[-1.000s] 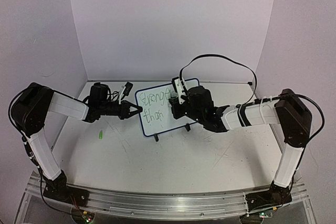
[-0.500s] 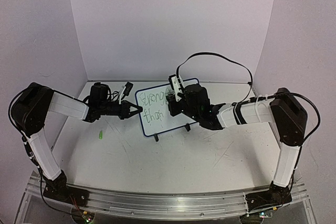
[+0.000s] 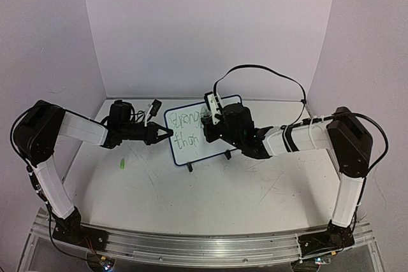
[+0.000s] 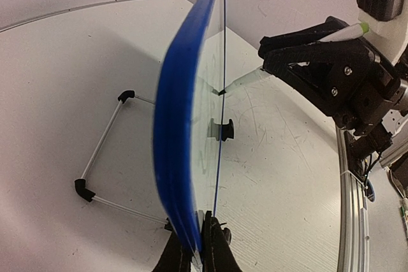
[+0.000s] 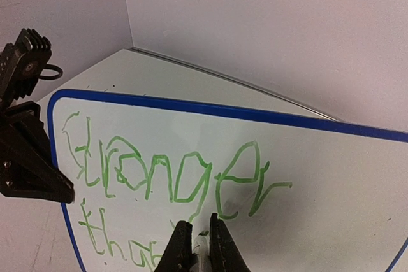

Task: Write a sentence on the whiteboard

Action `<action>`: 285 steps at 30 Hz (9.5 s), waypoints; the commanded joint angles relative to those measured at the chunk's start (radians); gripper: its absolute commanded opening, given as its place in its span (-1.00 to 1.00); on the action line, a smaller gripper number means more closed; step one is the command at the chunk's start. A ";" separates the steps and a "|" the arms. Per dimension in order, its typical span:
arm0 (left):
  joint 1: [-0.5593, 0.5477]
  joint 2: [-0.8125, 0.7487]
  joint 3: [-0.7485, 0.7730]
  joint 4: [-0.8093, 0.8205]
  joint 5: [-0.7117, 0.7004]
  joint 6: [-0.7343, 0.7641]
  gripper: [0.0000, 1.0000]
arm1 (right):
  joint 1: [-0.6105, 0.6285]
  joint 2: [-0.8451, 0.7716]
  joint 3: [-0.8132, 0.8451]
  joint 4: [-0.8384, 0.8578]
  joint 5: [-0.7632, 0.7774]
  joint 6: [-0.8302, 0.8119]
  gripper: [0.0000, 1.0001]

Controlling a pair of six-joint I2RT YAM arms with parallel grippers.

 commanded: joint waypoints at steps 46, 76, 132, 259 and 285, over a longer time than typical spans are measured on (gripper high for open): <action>0.010 0.016 0.017 -0.065 -0.125 0.114 -1.00 | -0.003 -0.013 -0.051 0.019 0.137 0.054 -1.00; 0.011 0.016 0.022 -0.068 -0.123 0.112 -1.00 | 0.025 0.037 -0.058 0.006 0.066 0.125 -1.00; 0.011 0.009 0.024 -0.085 -0.138 0.118 -1.00 | -0.029 -0.017 -0.079 0.020 0.019 0.106 -1.00; 0.010 0.003 0.019 -0.092 -0.144 0.118 -1.00 | -0.049 -0.111 -0.125 0.054 0.033 0.008 -1.00; 0.009 0.010 0.027 -0.092 -0.135 0.118 -1.00 | -0.057 -0.070 -0.072 0.040 0.084 0.025 -1.00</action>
